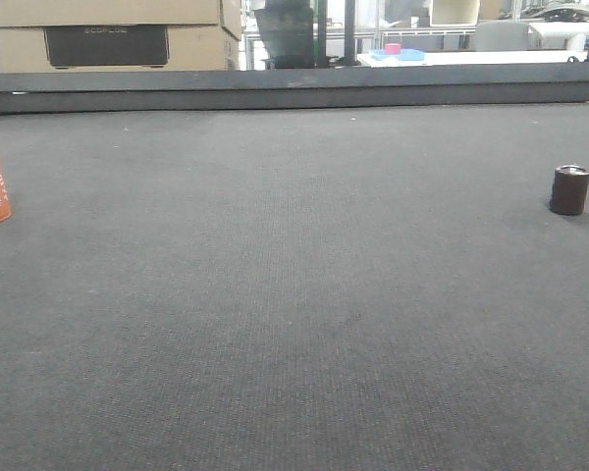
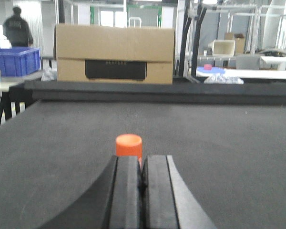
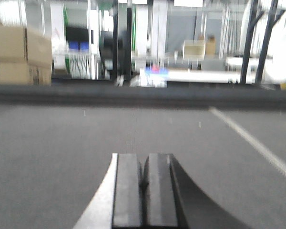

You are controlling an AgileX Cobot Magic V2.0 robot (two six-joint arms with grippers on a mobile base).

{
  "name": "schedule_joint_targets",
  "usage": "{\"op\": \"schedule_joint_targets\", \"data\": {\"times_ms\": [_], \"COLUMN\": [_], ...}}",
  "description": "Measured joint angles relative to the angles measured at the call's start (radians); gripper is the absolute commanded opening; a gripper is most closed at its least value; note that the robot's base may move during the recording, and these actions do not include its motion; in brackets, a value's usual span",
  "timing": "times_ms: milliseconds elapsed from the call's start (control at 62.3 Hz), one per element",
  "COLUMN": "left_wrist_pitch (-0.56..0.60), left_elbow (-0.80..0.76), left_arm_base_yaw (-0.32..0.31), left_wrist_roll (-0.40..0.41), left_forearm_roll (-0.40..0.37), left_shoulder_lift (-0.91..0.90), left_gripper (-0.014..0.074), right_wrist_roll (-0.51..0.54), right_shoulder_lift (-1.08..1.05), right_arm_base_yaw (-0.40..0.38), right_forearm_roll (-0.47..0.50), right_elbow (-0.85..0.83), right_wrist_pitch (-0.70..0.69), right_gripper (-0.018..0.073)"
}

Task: Place cylindrical capacitor in blue bin on shelf
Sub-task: 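Lower the right gripper over the brown capacitor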

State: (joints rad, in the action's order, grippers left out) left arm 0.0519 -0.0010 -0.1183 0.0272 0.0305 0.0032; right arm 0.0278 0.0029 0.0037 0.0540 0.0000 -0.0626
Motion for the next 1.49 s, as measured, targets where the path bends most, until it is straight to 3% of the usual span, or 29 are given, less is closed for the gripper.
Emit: {"op": "schedule_joint_targets", "data": {"times_ms": [193,321,498,755,1060,1397,1494], "left_wrist_pitch": [-0.210,-0.270,-0.392,-0.639,-0.647,-0.677,-0.695], "left_elbow": [-0.189,-0.320,-0.525,-0.843,-1.068,-1.141,-1.142], "left_arm_base_yaw": [0.000,0.000,0.000,0.000,0.000,0.000,0.000], "left_wrist_roll": [0.000,0.000,0.000,0.000,0.000,0.002,0.002], "left_forearm_roll": [0.058,0.096,0.102,0.043,0.034,0.013,-0.007], "left_shoulder_lift": [0.010,0.095,0.368,0.780,1.084,1.210,1.226], "left_gripper": [-0.0111,-0.0111,-0.0111,-0.0111,-0.0111,-0.0111,-0.0111], "right_wrist_roll": [0.000,0.000,0.000,0.000,0.000,0.000,0.000], "right_shoulder_lift": [-0.001,0.085,0.362,0.804,1.176,1.550,1.641], "right_arm_base_yaw": [0.000,0.000,0.000,0.000,0.000,0.005,0.024], "right_forearm_roll": [0.000,0.000,0.000,0.002,0.073,0.091,0.071], "right_elbow": [-0.187,-0.380,-0.604,-0.861,-1.065,-1.348,-1.423], "right_wrist_pitch": [0.177,0.303,0.460,0.639,0.749,0.967,1.008], "right_gripper": [-0.0168,-0.0168,-0.0168,-0.0168,-0.0168,-0.0164,-0.0127]}}
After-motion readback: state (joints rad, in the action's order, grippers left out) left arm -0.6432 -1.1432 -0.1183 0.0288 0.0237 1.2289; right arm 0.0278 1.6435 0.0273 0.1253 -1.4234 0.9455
